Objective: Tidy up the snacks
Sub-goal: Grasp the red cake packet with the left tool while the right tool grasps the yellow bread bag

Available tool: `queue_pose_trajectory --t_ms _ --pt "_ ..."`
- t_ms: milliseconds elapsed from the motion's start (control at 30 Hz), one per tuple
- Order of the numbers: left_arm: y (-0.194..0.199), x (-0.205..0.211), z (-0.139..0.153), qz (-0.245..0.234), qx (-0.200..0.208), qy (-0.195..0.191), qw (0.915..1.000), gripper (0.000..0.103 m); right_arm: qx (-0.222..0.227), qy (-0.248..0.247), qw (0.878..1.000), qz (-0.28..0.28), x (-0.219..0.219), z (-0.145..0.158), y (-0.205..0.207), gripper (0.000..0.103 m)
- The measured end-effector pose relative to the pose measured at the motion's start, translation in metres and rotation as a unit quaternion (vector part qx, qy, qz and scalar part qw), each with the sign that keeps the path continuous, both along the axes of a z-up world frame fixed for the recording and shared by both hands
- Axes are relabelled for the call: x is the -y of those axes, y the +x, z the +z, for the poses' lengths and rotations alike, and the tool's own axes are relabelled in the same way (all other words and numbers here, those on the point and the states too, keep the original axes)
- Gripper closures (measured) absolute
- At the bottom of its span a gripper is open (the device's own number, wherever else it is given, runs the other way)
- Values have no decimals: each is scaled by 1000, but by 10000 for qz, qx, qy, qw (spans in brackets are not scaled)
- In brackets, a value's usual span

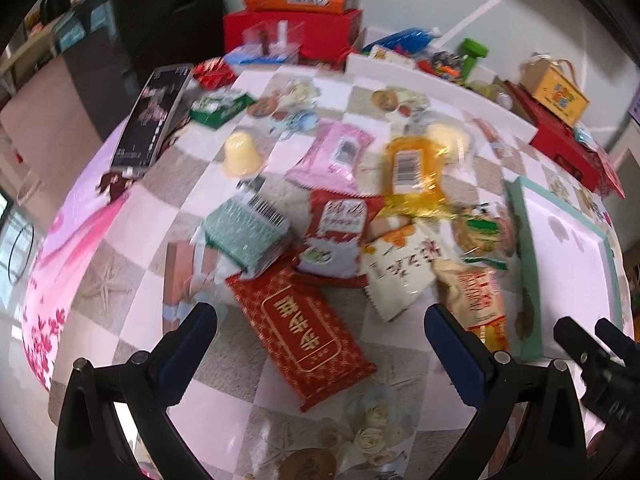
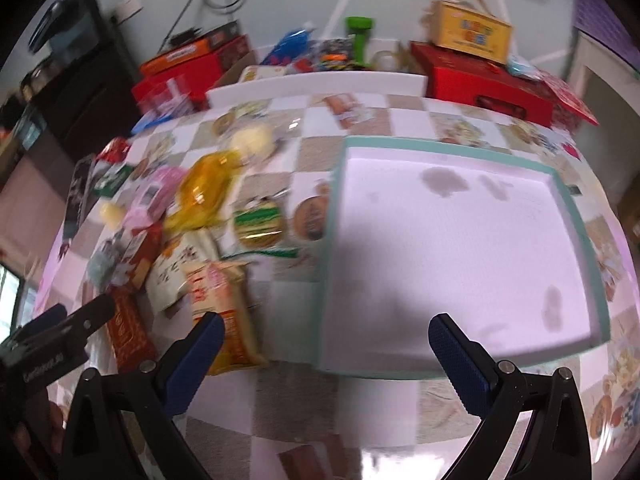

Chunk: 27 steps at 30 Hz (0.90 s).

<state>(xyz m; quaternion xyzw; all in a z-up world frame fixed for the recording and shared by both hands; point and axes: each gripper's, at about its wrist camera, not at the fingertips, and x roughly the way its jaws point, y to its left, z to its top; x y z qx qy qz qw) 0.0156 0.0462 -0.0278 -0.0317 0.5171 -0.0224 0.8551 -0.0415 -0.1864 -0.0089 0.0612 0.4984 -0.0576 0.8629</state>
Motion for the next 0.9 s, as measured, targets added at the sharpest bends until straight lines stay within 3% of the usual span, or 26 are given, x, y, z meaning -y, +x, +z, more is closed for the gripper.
queue_pose_trajectory --t_ms 200,300,367,533,800,900 --pt "7 -10 -25 184 -425 -89 9989 1 -43 -28 9988 478 -34 -13 8 0" --pt "10 -13 -38 230 -662 -202 9973 16 -95 -51 9974 710 -50 -19 13 0" --pt "12 -15 -44 239 -799 -262 9962 17 -158 -58 9963 845 -59 -24 17 1" --pt "14 -16 -51 281 -881 -211 9955 27 -286 -113 9937 1076 -73 -33 23 15" --pt "12 -12 -53 200 -845 -55 9962 29 -612 -73 9919 1111 -78 -55 36 33" --pt "16 -11 -53 202 -811 -40 9965 35 -713 -52 9912 1112 -78 -61 39 34"
